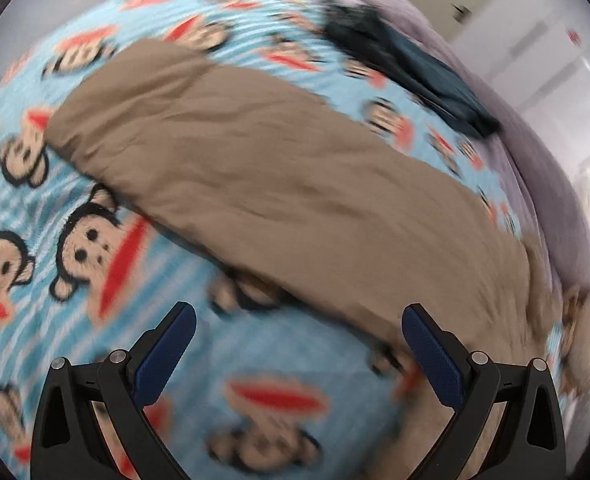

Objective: Fold large clothes

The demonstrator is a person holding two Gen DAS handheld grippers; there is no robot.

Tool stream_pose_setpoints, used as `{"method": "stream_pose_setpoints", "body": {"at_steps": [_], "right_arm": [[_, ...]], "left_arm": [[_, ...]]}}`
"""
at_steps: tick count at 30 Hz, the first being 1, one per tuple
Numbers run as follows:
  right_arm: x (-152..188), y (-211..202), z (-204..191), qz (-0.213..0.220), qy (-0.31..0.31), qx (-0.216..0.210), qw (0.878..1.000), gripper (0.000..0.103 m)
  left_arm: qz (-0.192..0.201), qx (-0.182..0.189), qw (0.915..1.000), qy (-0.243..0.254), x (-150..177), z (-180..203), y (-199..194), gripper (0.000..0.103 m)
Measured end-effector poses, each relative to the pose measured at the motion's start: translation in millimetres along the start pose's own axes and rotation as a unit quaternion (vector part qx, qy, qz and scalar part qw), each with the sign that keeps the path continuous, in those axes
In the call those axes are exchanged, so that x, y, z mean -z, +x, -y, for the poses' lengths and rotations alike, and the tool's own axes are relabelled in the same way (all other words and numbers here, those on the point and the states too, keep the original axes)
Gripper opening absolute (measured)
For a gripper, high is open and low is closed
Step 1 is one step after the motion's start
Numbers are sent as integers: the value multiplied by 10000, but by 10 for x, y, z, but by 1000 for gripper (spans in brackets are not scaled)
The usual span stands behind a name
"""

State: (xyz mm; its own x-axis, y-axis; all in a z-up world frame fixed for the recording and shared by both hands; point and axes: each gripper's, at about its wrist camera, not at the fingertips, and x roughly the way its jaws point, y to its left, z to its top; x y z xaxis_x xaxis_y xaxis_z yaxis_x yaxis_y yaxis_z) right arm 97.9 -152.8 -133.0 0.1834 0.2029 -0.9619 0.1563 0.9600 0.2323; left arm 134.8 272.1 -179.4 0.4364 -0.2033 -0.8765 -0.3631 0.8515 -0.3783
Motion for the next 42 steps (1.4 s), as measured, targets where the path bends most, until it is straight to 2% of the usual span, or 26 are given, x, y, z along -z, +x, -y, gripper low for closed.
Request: {"method": "stream_pose_setpoints", "body": {"at_steps": [3, 5, 11, 13, 14, 15, 18, 20, 22, 24, 26, 29, 33, 38, 42], "right_arm": [[-62, 173, -115, -113, -2, -145, 9998, 103], [-100, 243, -141, -122, 35, -189, 9997, 103], [-235, 409, -272, -29, 38, -253, 9997, 103], [-306, 442, -317, 47, 19, -281, 9996, 103], [-344, 456, -339, 87, 14, -292, 9995, 103], [-403, 472, -357, 140, 11, -310, 9994, 103], [-554, 523, -394, 265, 63, -448, 9986, 103], [-684, 559, -413, 387, 160, -602, 9973, 101], [-800, 588, -429, 543, 241, -779, 9952, 86], [-900, 632, -447, 605, 286, -872, 9939, 43], [-1002, 717, -452, 629, 380, -1120, 9910, 35], [-1146, 850, -539, 796, 376, -1408, 9861, 32], [-1240, 1170, -679, 700, 426, -1665, 9826, 31], [-1272, 1495, -697, 496, 473, -1658, 9838, 31], [-1293, 1362, -619, 333, 402, -1887, 9806, 28]], "left_arm": [[83, 206, 9984, -519, -219, -317, 179, 103], [304, 412, 9955, -796, -391, -416, 235, 103], [713, 454, 9920, -935, -868, -419, 405, 102], [859, 324, 9908, -995, -953, -414, 446, 83], [894, 281, 9908, -973, -990, -395, 452, 59], [854, 351, 9915, -918, -1043, -392, 492, 39], [788, 629, 9908, -906, -1108, -484, 445, 17], [894, 669, 9912, -709, -1130, -458, 291, 16], [1023, 699, 9910, -500, -1113, -417, 114, 16], [1144, 799, 9896, -337, -1124, -358, -67, 16], [1291, 914, 9873, -167, -1147, -259, -253, 16], [1484, 1079, 9829, 167, -1116, -53, -513, 16], [1582, 1396, 9748, 718, -1025, 323, -782, 16], [1469, 1963, 9559, 1619, -791, 1051, -964, 16], [1166, 2400, 9354, 2321, -519, 1758, -931, 16]]}}
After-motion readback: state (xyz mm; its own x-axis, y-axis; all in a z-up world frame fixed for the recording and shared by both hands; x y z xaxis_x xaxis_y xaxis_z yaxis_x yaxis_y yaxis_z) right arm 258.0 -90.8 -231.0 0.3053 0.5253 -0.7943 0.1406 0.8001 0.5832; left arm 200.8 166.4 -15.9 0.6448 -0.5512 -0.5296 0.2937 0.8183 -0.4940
